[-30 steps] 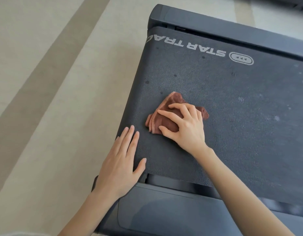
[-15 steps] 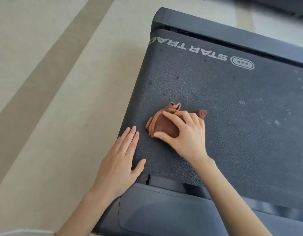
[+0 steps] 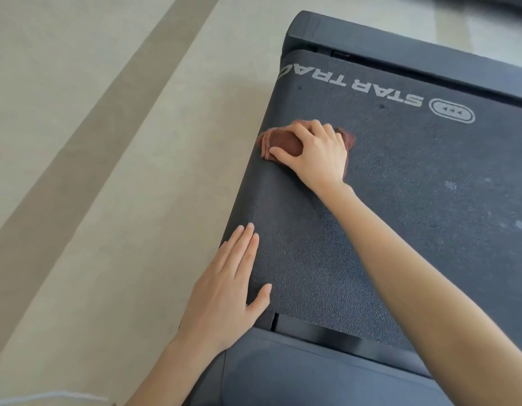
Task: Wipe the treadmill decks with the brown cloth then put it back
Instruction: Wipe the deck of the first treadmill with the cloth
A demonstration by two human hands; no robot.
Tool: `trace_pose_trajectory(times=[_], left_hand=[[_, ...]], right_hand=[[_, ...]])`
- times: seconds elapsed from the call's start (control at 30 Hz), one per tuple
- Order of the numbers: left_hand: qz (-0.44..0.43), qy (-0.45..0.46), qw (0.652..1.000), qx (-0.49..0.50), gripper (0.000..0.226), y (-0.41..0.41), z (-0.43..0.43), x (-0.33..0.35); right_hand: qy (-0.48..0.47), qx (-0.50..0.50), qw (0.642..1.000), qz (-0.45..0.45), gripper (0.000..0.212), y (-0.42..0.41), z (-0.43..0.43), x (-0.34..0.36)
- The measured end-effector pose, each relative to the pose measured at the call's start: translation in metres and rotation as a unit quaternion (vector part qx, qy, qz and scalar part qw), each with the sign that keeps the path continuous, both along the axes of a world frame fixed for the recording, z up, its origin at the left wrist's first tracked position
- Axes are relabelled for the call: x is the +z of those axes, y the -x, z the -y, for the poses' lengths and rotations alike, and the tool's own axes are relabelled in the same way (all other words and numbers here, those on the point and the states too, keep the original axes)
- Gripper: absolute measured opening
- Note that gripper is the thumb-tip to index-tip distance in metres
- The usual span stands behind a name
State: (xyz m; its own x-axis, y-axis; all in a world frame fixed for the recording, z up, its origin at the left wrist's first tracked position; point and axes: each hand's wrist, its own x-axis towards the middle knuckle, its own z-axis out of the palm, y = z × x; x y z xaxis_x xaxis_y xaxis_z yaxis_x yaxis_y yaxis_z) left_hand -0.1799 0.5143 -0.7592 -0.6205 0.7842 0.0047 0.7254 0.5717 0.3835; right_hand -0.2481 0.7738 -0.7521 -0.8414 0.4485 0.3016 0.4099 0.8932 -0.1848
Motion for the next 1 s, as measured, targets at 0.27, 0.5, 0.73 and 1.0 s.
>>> trace_pose_trajectory(times=[0.27,0.5,0.73,1.0], left_hand=[[0.005,-0.018,0.998,0.056,0.063,-0.011,0.028,0.002],[0.019,-0.026,0.998,0.058,0.066,-0.012,0.028,0.007],[0.010,0.005,0.991,0.131,0.052,-0.022,0.043,0.004],[-0.032,0.011,0.999,0.006,0.051,-0.010,0.011,0.007]], right_hand=[[-0.003,0.102,0.993,-0.061,0.038,-0.129,0.098,-0.005],[0.003,0.050,0.999,-0.004,0.045,-0.066,0.062,0.011],[0.002,0.032,0.998,-0.056,0.040,-0.111,0.107,0.001],[-0.012,0.043,0.999,-0.001,0.046,-0.220,0.087,0.006]])
